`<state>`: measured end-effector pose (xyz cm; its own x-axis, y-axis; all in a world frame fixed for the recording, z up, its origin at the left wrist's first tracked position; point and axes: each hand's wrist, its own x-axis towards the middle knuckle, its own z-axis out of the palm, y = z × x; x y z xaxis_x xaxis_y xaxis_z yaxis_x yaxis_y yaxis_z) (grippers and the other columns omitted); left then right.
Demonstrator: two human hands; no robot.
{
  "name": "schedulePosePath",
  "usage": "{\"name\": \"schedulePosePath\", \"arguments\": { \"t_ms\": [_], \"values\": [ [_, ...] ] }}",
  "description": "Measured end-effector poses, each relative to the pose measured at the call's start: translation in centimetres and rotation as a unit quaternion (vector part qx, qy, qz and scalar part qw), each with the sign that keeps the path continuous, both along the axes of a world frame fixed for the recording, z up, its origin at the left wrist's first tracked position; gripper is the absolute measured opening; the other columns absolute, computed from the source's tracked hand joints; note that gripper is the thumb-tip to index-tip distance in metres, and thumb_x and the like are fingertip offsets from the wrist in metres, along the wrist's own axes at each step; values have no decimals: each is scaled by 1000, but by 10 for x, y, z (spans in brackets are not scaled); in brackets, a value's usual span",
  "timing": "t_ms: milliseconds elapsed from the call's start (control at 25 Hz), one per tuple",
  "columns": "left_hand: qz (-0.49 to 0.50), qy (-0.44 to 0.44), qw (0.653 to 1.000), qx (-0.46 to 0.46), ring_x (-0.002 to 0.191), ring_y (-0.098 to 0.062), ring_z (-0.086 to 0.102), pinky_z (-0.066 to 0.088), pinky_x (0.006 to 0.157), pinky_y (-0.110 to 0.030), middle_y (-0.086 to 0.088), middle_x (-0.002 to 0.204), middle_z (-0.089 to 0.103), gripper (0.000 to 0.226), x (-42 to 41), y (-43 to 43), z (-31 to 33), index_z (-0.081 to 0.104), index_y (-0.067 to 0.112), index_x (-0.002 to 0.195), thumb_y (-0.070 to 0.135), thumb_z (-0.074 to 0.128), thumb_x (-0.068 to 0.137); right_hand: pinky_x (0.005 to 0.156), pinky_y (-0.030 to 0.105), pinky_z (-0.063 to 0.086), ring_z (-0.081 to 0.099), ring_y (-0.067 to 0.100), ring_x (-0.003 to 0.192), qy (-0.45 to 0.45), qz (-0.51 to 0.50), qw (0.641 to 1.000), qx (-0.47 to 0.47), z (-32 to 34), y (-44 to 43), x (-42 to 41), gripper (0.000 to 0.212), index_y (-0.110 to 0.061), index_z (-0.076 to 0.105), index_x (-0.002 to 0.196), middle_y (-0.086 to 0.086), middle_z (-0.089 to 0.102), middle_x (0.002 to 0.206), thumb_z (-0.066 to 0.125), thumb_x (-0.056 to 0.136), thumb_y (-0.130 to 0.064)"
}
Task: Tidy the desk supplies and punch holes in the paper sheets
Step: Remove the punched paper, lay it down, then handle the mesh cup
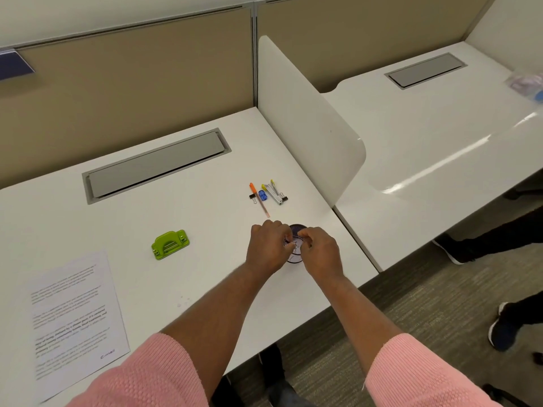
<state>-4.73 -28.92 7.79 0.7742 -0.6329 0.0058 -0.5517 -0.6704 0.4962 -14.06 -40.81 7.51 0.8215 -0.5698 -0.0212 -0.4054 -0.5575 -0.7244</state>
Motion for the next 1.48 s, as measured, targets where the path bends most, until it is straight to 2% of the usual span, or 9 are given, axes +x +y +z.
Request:
{"name": "schedulePosePath", "arguments": {
  "t_ms": [160, 320, 440, 560, 880, 1160, 1280, 1360, 1480],
  "values": [
    [-6, 6, 999, -49, 120, -17, 53, 30, 94, -33, 10, 121, 65, 41, -6, 9, -3, 61, 30, 122, 40, 65, 82, 102, 30, 52, 57, 17, 126, -7, 25, 1000, -14, -4, 6, -5, 38, -20, 57, 133, -1, 61, 135, 64, 96, -18],
    [-7, 6, 1000, 18, 153, -18, 16, 15, 122, -48, 4, 162, 29, 69, -11, 37, -14, 34, 29, 152, 60, 46, 92, 124, 41, 24, 21, 16, 153, 25, 61, 991, -119, -12, 21, -5, 60, -18, 39, 152, 0, 30, 163, 62, 98, -26],
    [5, 1, 998, 57, 155, -17, -3, 5, 125, -51, 4, 167, 9, 77, -14, 67, -20, 18, 32, 157, 71, 29, 92, 126, 41, 7, -1, 15, 155, 36, 99, 976, -188, -16, 38, -3, 70, -19, 20, 159, 1, 7, 169, 54, 100, -34],
    [22, -9, 997, 73, 154, -15, -11, 0, 125, -51, 6, 167, 0, 79, -18, 99, -25, 9, 33, 158, 75, 24, 93, 126, 46, 6, -7, 17, 155, 46, 134, 963, -227, -20, 56, -3, 76, -19, 9, 161, 1, -5, 169, 49, 100, -41],
    [99, -5, 989, 114, 152, -12, -17, 0, 124, -52, 7, 168, -8, 90, -31, 196, -40, 0, 31, 159, 83, 23, 89, 125, 52, 8, -3, 19, 156, 48, 259, 937, -230, -41, 120, -2, 79, -17, 6, 161, 2, -5, 169, 41, 100, -55],
    [177, 40, 971, 157, 152, -12, -18, -8, 124, -46, 6, 166, -13, 102, -51, 277, -67, -5, 21, 159, 87, 22, 86, 126, 40, -3, -3, 15, 155, 90, 338, 912, -216, -71, 186, 4, 82, -16, 8, 161, 1, -1, 169, 34, 100, -64],
    [193, 63, 959, 198, 153, -18, -14, -10, 122, -45, -1, 167, -10, 91, -57, 301, -84, 2, 18, 160, 74, 28, 93, 124, 38, 14, 24, 19, 151, 137, 337, 908, -208, -90, 205, 2, 71, -18, 28, 157, 2, 29, 163, 40, 100, -58],
    [201, 82, 952, 218, 154, -21, -11, -8, 122, -45, -3, 168, -8, 82, -59, 314, -95, 9, 20, 160, 66, 33, 96, 117, 39, 30, 43, 24, 138, 149, 341, 902, -217, -101, 216, 2, 60, -18, 42, 150, 4, 49, 149, 46, 100, -51],
    [183, 99, 954, 217, 154, -22, -10, -5, 124, -46, -4, 168, -8, 76, -61, 324, -111, 12, 23, 160, 62, 33, 98, 103, 42, 39, 54, 29, 123, 132, 345, 897, -243, -112, 228, 5, 49, -16, 53, 141, 6, 58, 132, 52, 99, -40]
  ]
}}
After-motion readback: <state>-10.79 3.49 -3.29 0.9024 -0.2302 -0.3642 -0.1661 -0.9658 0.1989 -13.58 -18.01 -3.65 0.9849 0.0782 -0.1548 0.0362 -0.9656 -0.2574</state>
